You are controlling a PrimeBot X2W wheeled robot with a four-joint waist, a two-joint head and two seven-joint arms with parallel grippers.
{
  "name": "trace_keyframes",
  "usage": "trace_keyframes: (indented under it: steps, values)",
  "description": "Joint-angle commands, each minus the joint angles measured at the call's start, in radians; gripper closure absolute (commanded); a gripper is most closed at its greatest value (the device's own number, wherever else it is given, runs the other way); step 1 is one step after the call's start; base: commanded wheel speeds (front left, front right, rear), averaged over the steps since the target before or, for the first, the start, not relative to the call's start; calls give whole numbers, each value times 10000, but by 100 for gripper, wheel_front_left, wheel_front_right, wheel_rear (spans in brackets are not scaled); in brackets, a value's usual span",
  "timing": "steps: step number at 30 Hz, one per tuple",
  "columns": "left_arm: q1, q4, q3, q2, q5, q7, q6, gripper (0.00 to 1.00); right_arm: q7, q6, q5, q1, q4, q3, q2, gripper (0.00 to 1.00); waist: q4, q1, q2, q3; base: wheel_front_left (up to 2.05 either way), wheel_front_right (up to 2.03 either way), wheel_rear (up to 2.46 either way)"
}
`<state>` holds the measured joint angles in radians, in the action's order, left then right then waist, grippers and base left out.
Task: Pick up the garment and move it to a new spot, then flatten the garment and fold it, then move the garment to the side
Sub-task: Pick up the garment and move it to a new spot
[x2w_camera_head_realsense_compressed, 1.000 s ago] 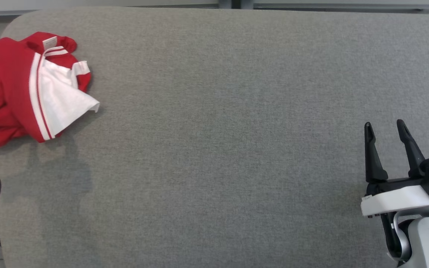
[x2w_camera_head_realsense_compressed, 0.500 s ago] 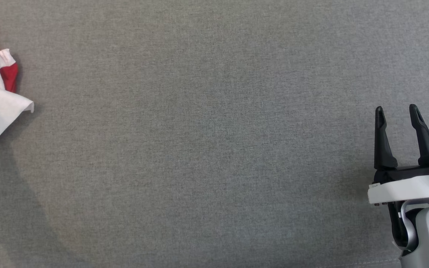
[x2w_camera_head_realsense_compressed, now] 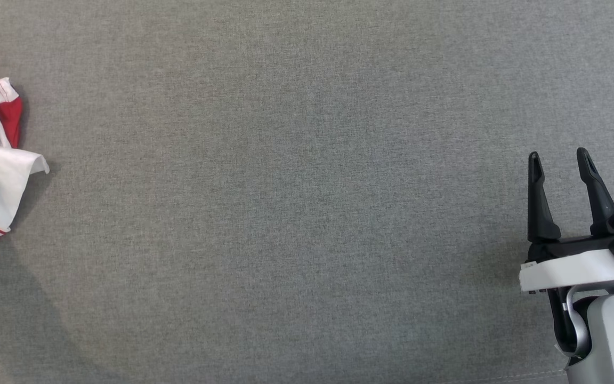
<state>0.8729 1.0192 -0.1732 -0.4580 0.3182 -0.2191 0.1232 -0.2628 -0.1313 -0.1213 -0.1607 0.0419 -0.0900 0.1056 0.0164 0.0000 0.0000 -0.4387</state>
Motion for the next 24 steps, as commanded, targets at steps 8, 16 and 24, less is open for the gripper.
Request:
trace_keyframes:
  steps: [8, 16, 24]
  values:
    - [-110, -136, 273, -212, -35, 1122, 49, 100, -31, 10, -20, -32, 173, 85, -66, 0, -17, 0, 0, 443, 0, 0, 0]
    - [387, -931, 525, -333, -276, 2537, 24, 100, -31, 10, -87, 105, 351, 222, -148, 0, -248, 0, 0, 1121, 0, 0, 0]
    - [829, -2837, 1127, -408, -818, 3340, -84, 100, -31, 10, -217, 202, 557, 340, -333, 0, 55, 0, 0, 1756, 0, 0, 0]
